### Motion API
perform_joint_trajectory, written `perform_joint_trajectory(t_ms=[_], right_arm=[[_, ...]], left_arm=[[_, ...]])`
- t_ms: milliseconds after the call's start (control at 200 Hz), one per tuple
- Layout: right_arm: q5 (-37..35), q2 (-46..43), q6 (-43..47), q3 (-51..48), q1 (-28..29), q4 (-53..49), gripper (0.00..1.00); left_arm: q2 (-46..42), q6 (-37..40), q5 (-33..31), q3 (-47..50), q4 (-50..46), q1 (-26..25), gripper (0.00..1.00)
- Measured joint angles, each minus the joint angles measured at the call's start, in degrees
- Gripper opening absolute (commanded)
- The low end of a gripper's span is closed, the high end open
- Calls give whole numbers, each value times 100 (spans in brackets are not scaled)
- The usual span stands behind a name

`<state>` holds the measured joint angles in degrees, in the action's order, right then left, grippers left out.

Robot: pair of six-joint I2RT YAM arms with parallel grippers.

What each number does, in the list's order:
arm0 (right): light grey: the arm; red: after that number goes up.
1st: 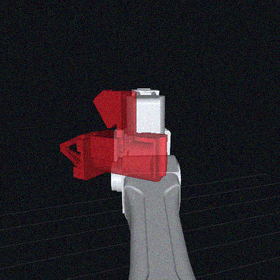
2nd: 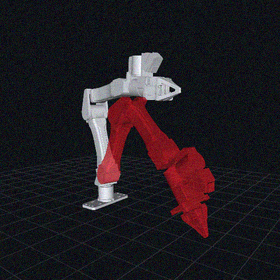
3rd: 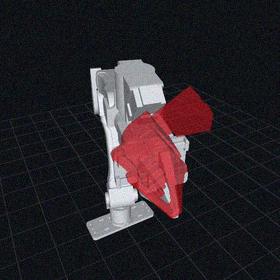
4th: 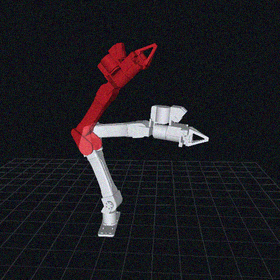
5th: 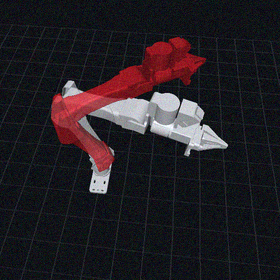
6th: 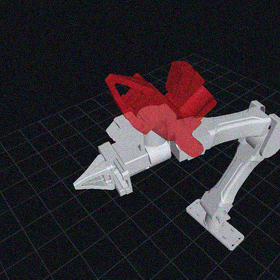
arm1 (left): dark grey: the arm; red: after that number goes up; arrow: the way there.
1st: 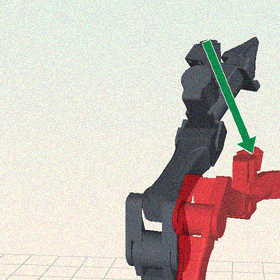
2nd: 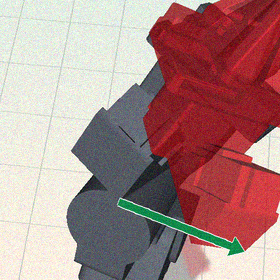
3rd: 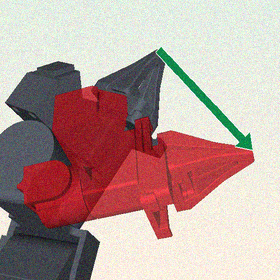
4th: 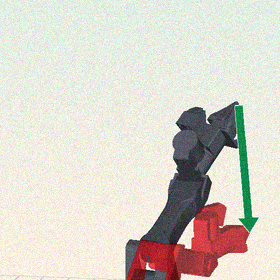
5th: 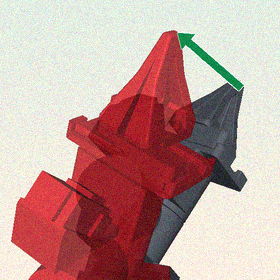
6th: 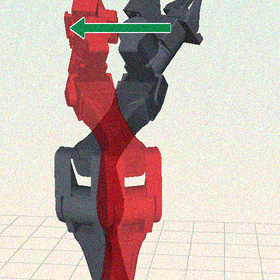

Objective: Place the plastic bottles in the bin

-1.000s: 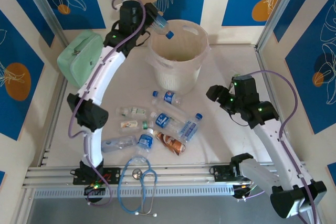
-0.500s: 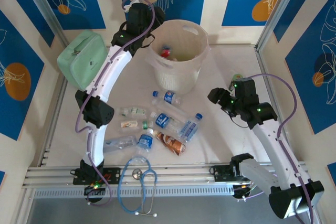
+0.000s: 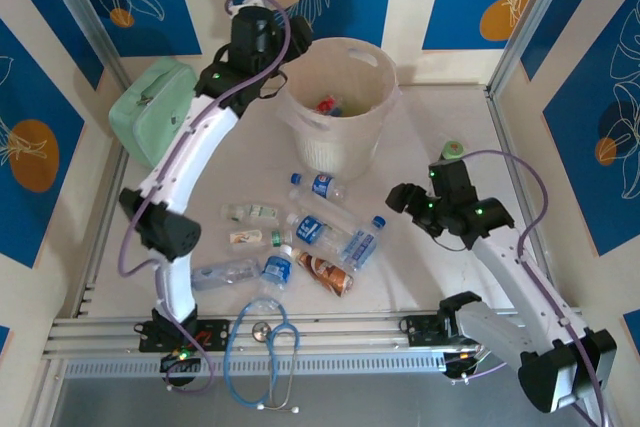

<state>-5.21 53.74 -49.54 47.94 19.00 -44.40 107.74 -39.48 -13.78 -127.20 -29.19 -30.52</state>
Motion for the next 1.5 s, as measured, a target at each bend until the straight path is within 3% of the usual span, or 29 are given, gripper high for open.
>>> perform_joint_trajectory(t_ms=[290,445,595,875,1166,1496], right_arm=[[-369,800,-807,-155,1158,-153,83],[-450,1290,-1143,-155,1762,-166,84],[-481,1770,-1316,-127,1934,-107,84],[-752,2159,-1174,428,2190,-179,83],[-850,2177,940,1340,2111,44,81],[-826,3604,2400,1749,2116,435,74]], left_arm=[[-3161,306,-48,3781,313,-39,79],[-3941,232,-168,5012,-26,-37,80],[-4433,-76,-179,5947,-426,-35,80],[-4618,-588,-98,6522,-710,-35,80],[-4618,-914,-81,6682,-796,96,80],[-4763,-1241,24,6911,-892,304,79]])
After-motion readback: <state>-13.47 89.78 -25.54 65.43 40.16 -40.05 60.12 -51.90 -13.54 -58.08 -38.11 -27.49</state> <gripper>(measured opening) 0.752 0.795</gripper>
